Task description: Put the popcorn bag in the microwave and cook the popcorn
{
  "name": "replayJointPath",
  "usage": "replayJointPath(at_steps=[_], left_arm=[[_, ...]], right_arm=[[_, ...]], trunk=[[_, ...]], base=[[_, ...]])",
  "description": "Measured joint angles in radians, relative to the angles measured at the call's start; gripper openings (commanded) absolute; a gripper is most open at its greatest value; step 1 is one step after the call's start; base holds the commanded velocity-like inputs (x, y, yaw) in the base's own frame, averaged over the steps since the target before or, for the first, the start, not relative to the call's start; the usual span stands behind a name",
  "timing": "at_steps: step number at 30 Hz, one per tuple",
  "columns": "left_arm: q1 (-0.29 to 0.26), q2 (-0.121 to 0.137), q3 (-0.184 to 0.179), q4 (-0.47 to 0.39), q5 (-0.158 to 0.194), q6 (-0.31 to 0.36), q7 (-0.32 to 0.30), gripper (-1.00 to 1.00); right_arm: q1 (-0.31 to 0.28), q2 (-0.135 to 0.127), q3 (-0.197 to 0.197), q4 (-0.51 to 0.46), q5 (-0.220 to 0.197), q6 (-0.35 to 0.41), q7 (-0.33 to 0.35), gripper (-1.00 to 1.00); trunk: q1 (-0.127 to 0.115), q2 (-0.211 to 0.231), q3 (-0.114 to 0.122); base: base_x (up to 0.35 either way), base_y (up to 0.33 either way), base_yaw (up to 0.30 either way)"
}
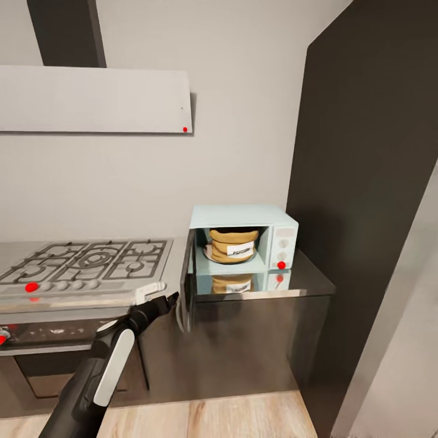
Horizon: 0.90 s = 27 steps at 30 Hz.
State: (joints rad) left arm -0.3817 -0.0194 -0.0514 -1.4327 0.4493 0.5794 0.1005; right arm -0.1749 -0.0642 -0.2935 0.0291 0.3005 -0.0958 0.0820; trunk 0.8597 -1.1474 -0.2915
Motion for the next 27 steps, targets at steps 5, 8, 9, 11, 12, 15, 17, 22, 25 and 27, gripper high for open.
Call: replayJointPath(at_steps=[5, 8, 9, 11, 12, 15, 17, 22, 25, 27], left_arm=[[0.000, -0.001, 0.000, 0.000, -0.004, 0.000, 0.001, 1.00], [0.000, -0.001, 0.000, -0.001, -0.004, -0.001, 0.001, 1.00], [0.000, -0.001, 0.000, -0.001, -0.005, -0.001, 0.001, 1.00], [0.000, -0.001, 0.000, -0.005, -0.005, -0.001, 0.000, 1.00], [0.000, -0.001, 0.000, -0.006, -0.005, -0.001, 0.000, 1.00], [0.000, -0.001, -0.040, -0.009, 0.000, -0.002, -0.001, 1.00], [0.000, -0.003, -0.091, -0.018, -0.002, 0.000, 0.001, 1.00], [0.000, -0.013, -0.112, -0.048, -0.003, 0.001, 0.013, 1.00], [0.000, -0.021, -0.125, -0.049, -0.005, 0.000, 0.017, 1.00], [0.000, -0.023, -0.129, -0.048, -0.008, 0.000, 0.021, 1.00]], right_arm=[[0.000, 0.001, 0.001, 0.000, 0.001, 0.000, 0.000, 1.00], [0.000, 0.001, 0.000, 0.000, 0.001, 0.000, 0.000, 1.00], [0.000, 0.002, 0.001, 0.000, 0.001, 0.000, 0.000, 1.00], [0.000, 0.000, 0.000, 0.000, 0.001, -0.001, 0.000, 1.00], [0.000, -0.002, 0.000, 0.000, 0.000, -0.001, 0.000, 1.00], [0.000, -0.001, 0.000, 0.000, 0.001, -0.001, 0.000, 1.00], [0.000, -0.001, 0.000, 0.000, 0.002, -0.003, -0.001, 1.00], [0.000, -0.001, 0.000, 0.000, 0.002, -0.005, 0.000, 1.00], [0.000, -0.002, 0.000, 0.000, 0.002, -0.005, -0.001, 1.00], [0.000, -0.001, 0.000, 0.000, 0.002, -0.005, -0.001, 1.00]], trunk=[[0.000, 0.000, 0.004], [0.000, 0.000, 0.007], [0.000, 0.000, 0.008], [0.000, 0.000, 0.009], [0.000, 0.000, 0.010], [0.000, 0.000, 0.013], [0.000, 0.000, 0.015], [0.000, 0.000, 0.019], [0.000, 0.000, 0.021], [0.000, 0.000, 0.023]], base=[[0.000, 0.000, -0.252], [0.000, 0.000, -0.253], [0.000, 0.000, -0.253], [0.000, 0.000, -0.254], [0.000, 0.000, -0.254], [0.000, 0.000, -0.254], [0.000, 0.000, -0.254], [0.000, 0.000, -0.254], [0.000, 0.000, -0.254], [0.000, 0.000, -0.254]])
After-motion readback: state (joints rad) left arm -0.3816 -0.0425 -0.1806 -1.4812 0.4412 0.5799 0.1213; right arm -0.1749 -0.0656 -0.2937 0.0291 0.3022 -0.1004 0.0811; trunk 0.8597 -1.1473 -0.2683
